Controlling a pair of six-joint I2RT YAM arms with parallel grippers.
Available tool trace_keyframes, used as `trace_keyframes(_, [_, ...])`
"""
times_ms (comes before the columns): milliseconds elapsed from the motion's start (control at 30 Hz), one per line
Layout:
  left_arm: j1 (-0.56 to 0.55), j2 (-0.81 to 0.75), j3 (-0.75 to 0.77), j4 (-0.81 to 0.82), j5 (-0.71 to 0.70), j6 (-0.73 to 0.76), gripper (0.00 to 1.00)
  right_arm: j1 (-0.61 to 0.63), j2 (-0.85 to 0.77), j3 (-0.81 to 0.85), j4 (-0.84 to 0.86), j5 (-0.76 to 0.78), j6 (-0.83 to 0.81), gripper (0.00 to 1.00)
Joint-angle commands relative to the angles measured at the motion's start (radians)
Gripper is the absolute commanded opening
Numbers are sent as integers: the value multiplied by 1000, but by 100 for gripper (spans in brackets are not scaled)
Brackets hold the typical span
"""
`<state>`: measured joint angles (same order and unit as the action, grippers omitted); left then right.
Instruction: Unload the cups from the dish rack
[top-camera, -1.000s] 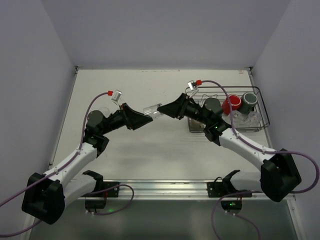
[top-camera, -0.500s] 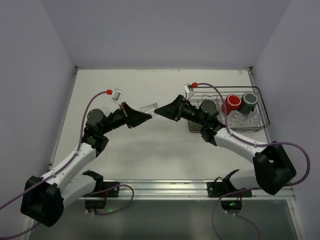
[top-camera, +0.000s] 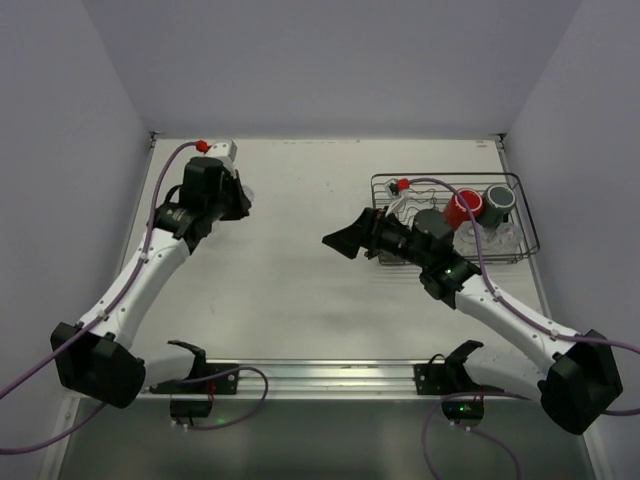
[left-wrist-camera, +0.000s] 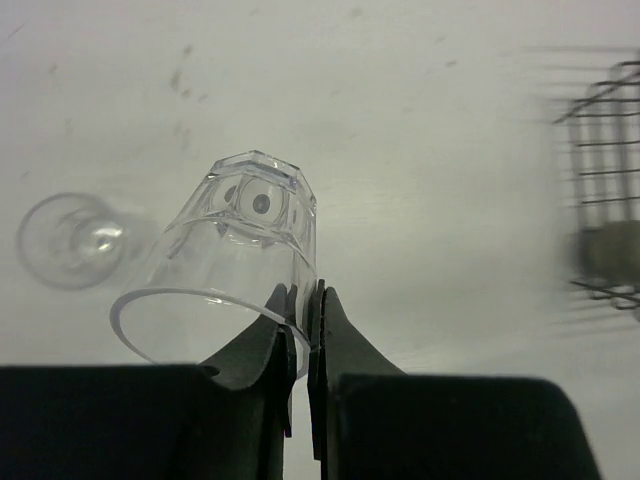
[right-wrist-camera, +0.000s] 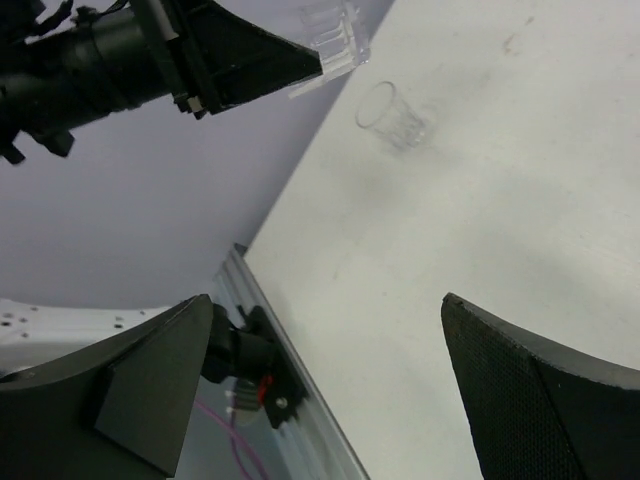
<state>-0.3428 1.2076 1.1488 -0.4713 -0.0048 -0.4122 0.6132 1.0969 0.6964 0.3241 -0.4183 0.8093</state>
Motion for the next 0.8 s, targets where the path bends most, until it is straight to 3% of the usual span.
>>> trace_keyframes(0, [109,50,35,-243,-115,125,0,0,-60,31,-213,96,-162,99])
trace_keyframes(167, [221,119,57,-285,-98,151,0,0,-126,20,-275,130,-228,99])
trace_keyframes(767, [268,400,255,-403,-110,171,0,3,-184,-20,-267,88,-228,99])
